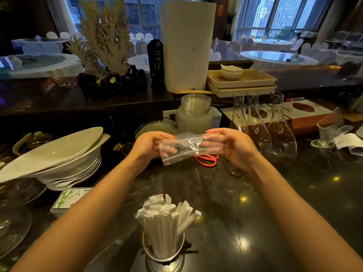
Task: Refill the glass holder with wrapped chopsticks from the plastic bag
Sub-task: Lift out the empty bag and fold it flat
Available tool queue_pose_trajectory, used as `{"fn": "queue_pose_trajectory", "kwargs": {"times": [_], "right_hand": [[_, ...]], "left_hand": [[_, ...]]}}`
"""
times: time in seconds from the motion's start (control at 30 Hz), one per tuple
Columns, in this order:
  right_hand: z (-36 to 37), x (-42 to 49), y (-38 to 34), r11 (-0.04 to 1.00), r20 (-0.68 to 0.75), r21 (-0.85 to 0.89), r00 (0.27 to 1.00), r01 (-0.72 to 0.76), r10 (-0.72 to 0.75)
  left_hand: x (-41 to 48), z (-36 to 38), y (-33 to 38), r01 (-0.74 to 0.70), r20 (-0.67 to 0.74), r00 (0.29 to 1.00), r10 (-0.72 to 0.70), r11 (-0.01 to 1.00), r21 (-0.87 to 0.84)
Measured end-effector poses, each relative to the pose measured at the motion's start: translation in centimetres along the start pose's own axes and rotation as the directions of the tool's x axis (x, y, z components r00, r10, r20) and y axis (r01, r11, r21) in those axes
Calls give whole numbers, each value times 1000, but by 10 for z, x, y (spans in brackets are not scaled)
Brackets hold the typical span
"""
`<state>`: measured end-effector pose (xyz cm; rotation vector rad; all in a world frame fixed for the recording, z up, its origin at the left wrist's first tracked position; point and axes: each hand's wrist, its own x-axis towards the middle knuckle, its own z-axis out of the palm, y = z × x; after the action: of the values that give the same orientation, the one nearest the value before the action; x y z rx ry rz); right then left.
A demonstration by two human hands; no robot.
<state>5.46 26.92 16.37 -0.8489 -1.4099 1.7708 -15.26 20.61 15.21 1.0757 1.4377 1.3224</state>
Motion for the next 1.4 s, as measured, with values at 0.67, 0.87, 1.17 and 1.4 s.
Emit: {"fn": "queue_pose_trajectory", "kwargs": {"times": [0.67, 0.87, 1.17, 1.4], "right_hand": [[-23, 67, 59, 773, -14, -620, 987, -133, 159], [-20, 97, 126, 665, -221, -708, 969, -239, 113], [-14, 124, 151, 765, -352, -600, 936, -236, 12], [-25, 127, 172, 578, -289, -773, 956, -262, 46]], "left_hand": [[40, -20, -82, 231, 95, 956, -279, 909, 346], [56, -9, -131, 278, -12, 958, -288, 911, 305], [78, -1, -148, 301, -134, 951, -278, 932, 201], [75, 6, -170, 254, -179, 966, -186, 802, 540]]}}
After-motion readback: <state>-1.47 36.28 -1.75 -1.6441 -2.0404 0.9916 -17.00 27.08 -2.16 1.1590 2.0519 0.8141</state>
